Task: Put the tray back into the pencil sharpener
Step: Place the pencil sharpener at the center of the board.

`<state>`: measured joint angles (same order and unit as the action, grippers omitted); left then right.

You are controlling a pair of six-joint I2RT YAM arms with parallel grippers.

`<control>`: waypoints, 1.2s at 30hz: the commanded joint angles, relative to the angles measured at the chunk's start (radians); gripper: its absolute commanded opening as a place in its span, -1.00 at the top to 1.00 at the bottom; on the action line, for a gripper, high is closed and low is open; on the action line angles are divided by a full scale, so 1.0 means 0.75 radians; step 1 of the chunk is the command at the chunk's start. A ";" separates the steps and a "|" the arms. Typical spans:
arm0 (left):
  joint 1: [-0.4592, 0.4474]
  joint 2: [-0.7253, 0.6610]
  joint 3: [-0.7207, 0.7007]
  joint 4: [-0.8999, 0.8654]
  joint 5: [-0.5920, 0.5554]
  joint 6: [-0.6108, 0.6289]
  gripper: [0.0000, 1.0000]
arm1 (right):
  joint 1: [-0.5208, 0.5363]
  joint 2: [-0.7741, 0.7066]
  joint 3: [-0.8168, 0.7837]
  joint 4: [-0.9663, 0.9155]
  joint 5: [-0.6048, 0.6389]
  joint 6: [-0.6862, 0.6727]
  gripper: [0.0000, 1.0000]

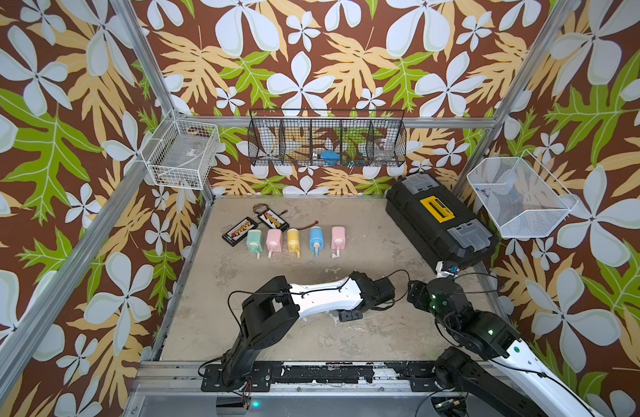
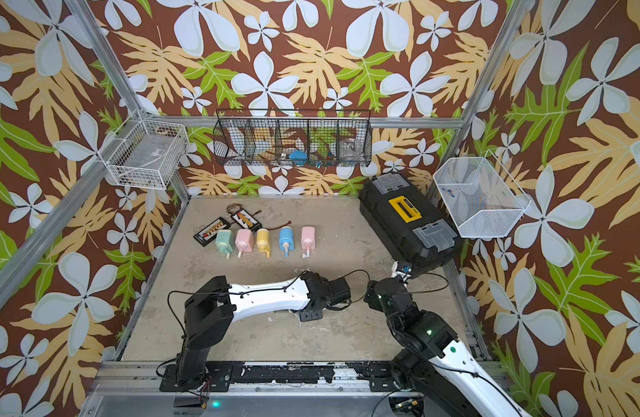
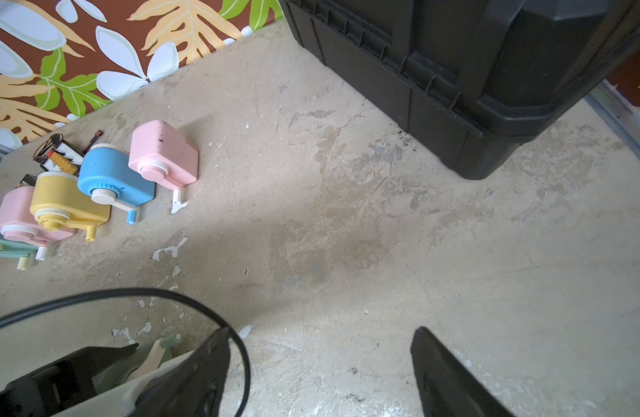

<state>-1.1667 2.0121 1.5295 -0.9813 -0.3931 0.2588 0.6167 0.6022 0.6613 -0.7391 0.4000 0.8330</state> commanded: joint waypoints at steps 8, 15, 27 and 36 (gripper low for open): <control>-0.001 -0.019 0.012 0.035 -0.027 0.007 -0.48 | 0.002 0.010 0.025 -0.009 0.027 -0.019 -0.71; 0.000 -0.101 0.017 0.115 -0.019 0.035 -0.74 | 0.002 0.000 0.047 -0.006 0.028 -0.061 -0.84; -0.001 -0.441 -0.186 0.456 0.155 0.033 -0.78 | 0.002 -0.147 0.240 -0.009 0.137 -0.309 -0.91; -0.007 -1.004 -0.649 0.939 0.107 -0.257 -0.77 | 0.002 -0.219 0.159 0.159 0.120 -0.461 -0.76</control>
<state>-1.1835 1.3605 1.0904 -0.4320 -0.2588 0.1818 0.6346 0.4191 0.7956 -0.5426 0.0746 0.5140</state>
